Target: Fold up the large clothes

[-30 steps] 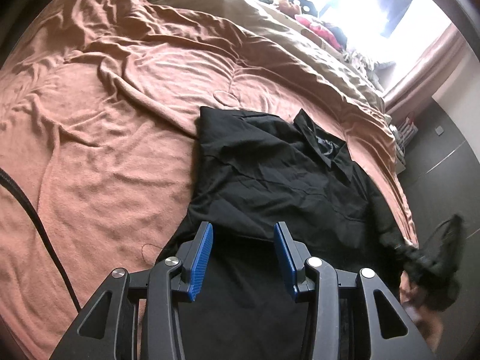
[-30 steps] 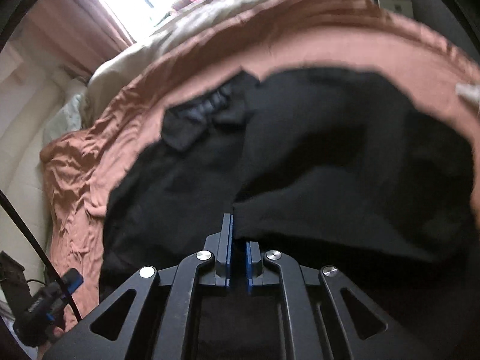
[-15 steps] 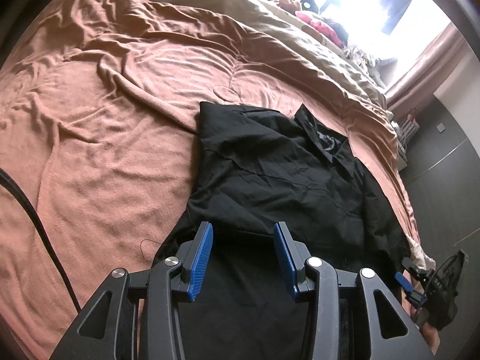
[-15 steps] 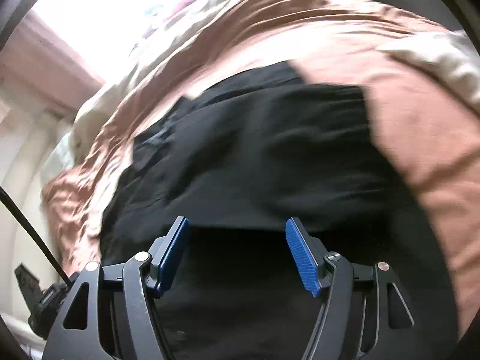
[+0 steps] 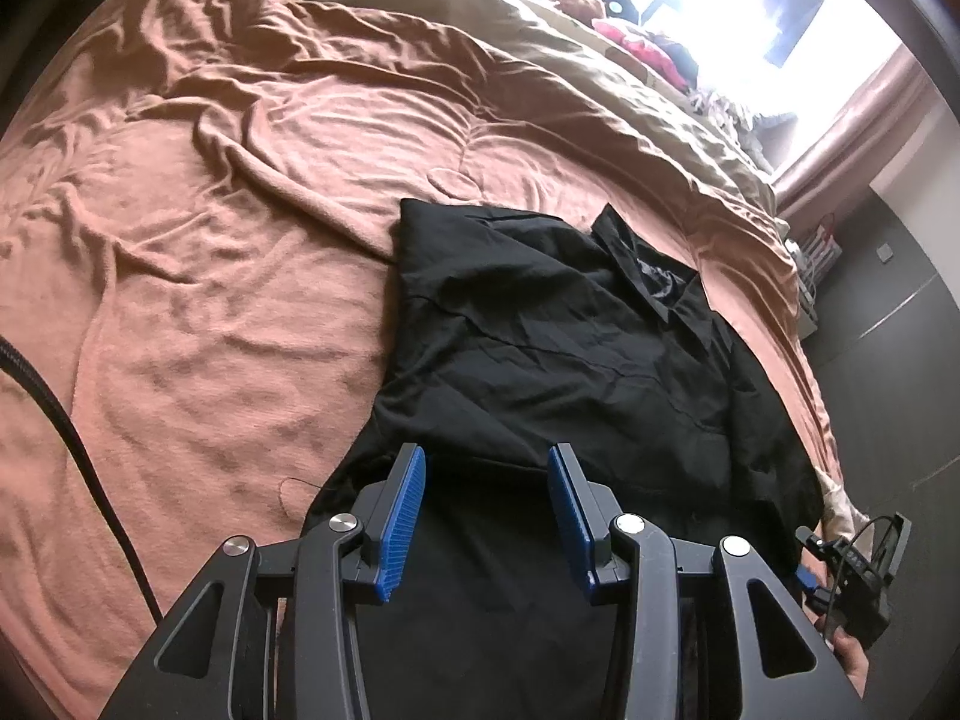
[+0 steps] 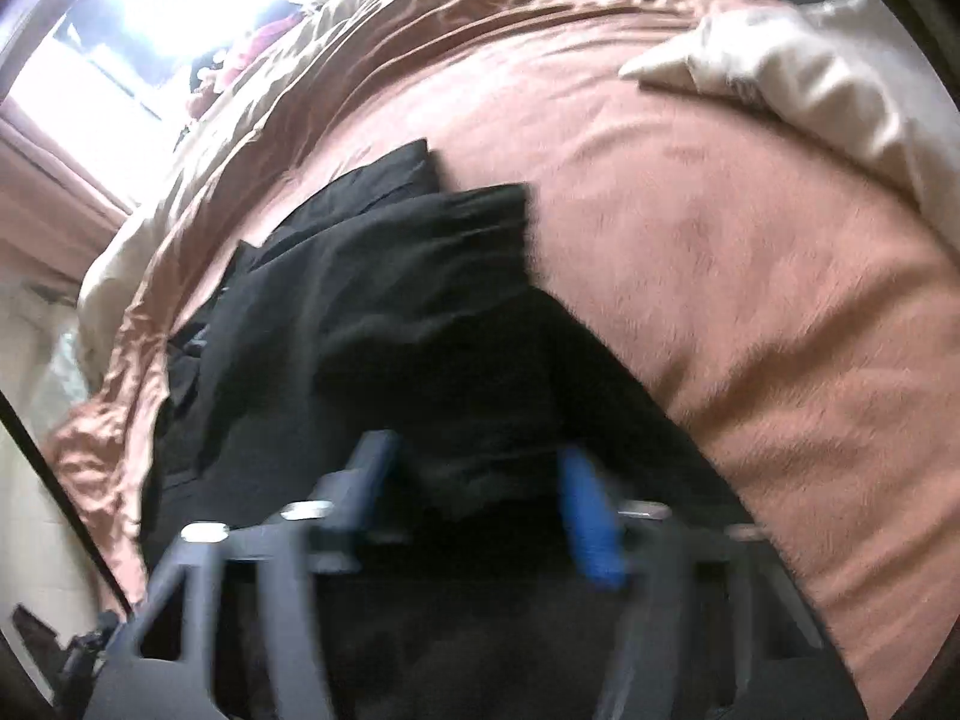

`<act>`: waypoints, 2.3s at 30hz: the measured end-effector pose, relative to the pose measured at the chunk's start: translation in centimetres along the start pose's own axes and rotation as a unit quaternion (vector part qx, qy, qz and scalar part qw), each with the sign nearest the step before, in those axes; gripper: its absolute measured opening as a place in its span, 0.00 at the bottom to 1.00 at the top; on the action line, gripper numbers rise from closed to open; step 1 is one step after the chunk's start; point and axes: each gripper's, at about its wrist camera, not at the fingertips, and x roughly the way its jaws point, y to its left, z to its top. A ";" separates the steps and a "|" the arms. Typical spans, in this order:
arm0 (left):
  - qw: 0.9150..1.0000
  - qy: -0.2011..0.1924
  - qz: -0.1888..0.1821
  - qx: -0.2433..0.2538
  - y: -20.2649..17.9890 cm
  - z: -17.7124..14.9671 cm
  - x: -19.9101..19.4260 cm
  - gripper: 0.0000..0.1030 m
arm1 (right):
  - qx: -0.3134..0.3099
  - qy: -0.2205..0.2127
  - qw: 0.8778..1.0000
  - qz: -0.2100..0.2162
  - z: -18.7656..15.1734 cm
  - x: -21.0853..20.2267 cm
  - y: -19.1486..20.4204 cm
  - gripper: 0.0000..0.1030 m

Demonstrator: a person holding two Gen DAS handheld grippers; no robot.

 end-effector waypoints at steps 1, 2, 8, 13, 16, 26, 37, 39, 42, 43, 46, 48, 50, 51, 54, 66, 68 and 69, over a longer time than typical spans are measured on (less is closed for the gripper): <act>1.000 0.000 -0.001 -0.001 0.1 0.0 -0.1 0.43 | -0.001 0.002 1.000 0.008 0.1 -0.1 0.3 0.24; 1.000 -0.001 -0.002 -0.002 0.1 0.0 -0.1 0.44 | -0.002 -0.004 1.000 0.020 0.0 -0.5 0.9 0.23; 1.000 -0.007 -0.009 -0.015 1.0 0.4 -0.8 0.44 | -0.057 -0.051 0.996 0.050 -0.2 -4.3 7.1 0.23; 0.999 -0.013 -0.014 -0.030 2.1 0.8 -1.3 0.43 | -0.105 -0.071 0.988 0.087 -1.4 -6.3 13.7 0.23; 0.999 -0.016 -0.014 -0.040 2.7 1.1 -1.6 0.44 | -0.135 -0.071 0.983 0.106 -2.8 -6.4 17.4 0.22; 0.998 -0.018 -0.010 -0.060 4.4 1.6 -2.0 0.43 | -0.217 -0.004 0.963 0.160 -7.7 -1.4 27.2 0.23; 0.999 -0.021 0.008 -0.045 3.9 1.8 -1.7 0.44 | -0.246 -0.019 0.963 0.109 -4.6 1.2 24.5 0.47; 0.999 -0.018 0.015 -0.026 3.0 1.8 -1.3 0.44 | -0.247 -0.034 0.966 0.074 -4.2 1.1 22.8 0.47; 1.000 -0.015 0.022 -0.008 1.9 1.6 -0.6 0.44 | -0.233 -0.045 0.971 0.031 -2.6 1.7 19.3 0.47; 1.000 -0.013 0.023 -0.002 1.5 1.5 -0.4 0.44 | -0.228 -0.047 0.972 0.017 -2.0 2.0 18.0 0.47; 0.999 -0.009 0.034 0.022 0.3 1.2 0.5 0.44 | -0.210 -0.050 0.976 -0.015 -0.4 3.1 15.0 0.47; 0.999 -0.004 0.040 0.035 -0.4 0.9 1.1 0.44 | -0.198 -0.054 0.978 -0.038 0.7 4.0 13.2 0.47; 0.998 0.003 0.046 0.045 -0.7 0.7 1.7 0.44 | -0.184 -0.052 0.980 -0.058 1.8 5.2 11.6 0.47; 0.997 0.007 0.050 0.050 -0.8 0.5 2.1 0.44 | -0.180 -0.049 0.980 -0.065 2.1 5.8 11.2 0.47; 0.996 0.014 0.063 0.054 -0.8 0.2 2.7 0.44 | -0.170 -0.028 0.982 -0.081 2.9 8.8 9.7 0.42; 0.993 0.029 0.084 0.076 -1.2 -1.4 2.2 0.44 | -0.191 -0.007 0.980 -0.051 2.7 8.2 9.6 0.42; 0.994 0.025 0.073 0.077 -1.8 -1.9 1.0 0.44 | -0.201 0.000 0.978 -0.048 2.1 6.7 9.0 0.42; 0.994 0.024 0.068 0.080 -2.1 -2.2 0.4 0.44 | -0.204 0.005 0.978 -0.047 1.7 6.0 8.6 0.42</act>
